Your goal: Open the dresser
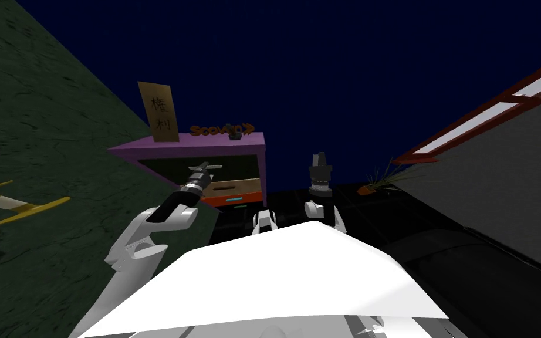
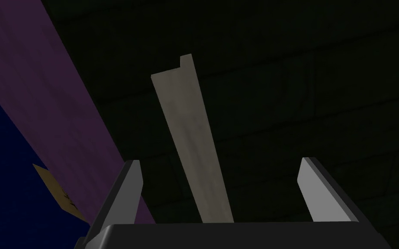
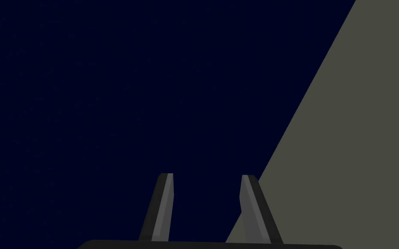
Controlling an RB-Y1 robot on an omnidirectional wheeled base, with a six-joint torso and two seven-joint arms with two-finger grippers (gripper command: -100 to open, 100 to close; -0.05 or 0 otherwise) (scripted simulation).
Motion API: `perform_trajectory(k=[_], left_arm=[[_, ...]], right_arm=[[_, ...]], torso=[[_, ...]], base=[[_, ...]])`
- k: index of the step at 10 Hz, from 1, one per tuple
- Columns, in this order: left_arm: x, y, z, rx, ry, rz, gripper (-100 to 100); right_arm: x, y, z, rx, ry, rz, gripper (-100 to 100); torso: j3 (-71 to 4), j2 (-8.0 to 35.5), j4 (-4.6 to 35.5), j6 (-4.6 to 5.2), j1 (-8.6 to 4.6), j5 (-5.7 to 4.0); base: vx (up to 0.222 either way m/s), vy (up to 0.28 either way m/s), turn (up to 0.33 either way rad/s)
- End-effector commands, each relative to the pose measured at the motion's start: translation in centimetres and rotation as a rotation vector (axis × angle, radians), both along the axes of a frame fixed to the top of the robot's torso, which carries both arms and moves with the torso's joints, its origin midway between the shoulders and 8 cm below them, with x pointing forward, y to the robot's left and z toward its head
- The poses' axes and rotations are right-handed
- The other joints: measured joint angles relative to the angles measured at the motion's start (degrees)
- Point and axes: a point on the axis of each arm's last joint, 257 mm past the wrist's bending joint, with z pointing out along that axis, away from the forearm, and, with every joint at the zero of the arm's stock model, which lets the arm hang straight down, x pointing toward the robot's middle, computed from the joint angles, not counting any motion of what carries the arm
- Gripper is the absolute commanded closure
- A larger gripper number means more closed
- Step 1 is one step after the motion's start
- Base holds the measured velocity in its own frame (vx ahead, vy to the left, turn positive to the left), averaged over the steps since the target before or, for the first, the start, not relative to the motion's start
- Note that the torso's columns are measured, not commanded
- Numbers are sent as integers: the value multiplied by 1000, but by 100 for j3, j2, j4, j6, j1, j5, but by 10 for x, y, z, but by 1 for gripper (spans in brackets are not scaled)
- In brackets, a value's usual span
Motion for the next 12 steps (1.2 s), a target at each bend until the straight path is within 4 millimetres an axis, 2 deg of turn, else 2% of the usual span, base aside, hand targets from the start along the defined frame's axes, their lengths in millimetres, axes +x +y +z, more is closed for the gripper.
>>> perform_trajectory(k=[1, 3, 4, 5, 6, 7, 8, 9, 10, 11, 12], left_arm=[[15, 33, 7, 17, -15, 64, -100], [16, 43, -9, 16, 17, 83, -100], [25, 66, 2, 23, -6, 120, -100], [25, 72, -8, 22, 14, 133, -100], [26, 73, -10, 22, 17, 134, -100], [33, 96, 2, 26, -5, 173, -100], [33, 103, -9, 24, 16, 186, -100], [39, 126, 4, 24, -8, 225, -100], [39, 132, -6, 22, 12, 237, -100], [44, 152, 12, 20, -21, 271, -100], [44, 163, -5, 16, 12, 292, -100]], right_arm=[[0, 0, 0, 0, 0, 0, 0], [0, 0, 0, 0, 0, 0, 0], [0, 0, 0, 0, 0, 0, 0], [0, 0, 0, 0, 0, 0, 0], [0, 0, 0, 0, 0, 0, 0], [0, 0, 0, 0, 0, 0, 0], [0, 0, 0, 0, 0, 0, 0], [0, 0, 0, 0, 0, 0, 0], [0, 0, 0, 0, 0, 0, 0], [0, 0, 0, 0, 0, 0, 0], [0, 0, 0, 0, 0, 0, 0]], torso=[[-9, -17, -5, -8, 3, -1], [-20, -33, -9, -6, 4, 0], [-28, -47, -13, -8, 2, 0], [-22, -32, -10, 5, -3, -2], [-12, -20, -6, -10, 5, 0], [-15, -27, -7, -9, 8, 1], [-10, -13, -5, 5, 0, 0], [-8, -14, -4, -8, 2, -1], [-6, -8, -3, 1, 1, -1], [-9, -17, -5, -10, 5, 1], [-11, -17, -5, 0, -6, -2]], base=[[-138, 13, -269], [-87, -2, -106], [-81, -17, -390], [-94, -2, -182], [-48, -1, 60], [-97, -14, -341], [-103, -11, -200], [-132, -11, -359], [-121, -14, -175], [-142, -49, -288], [-110, -34, -186]])
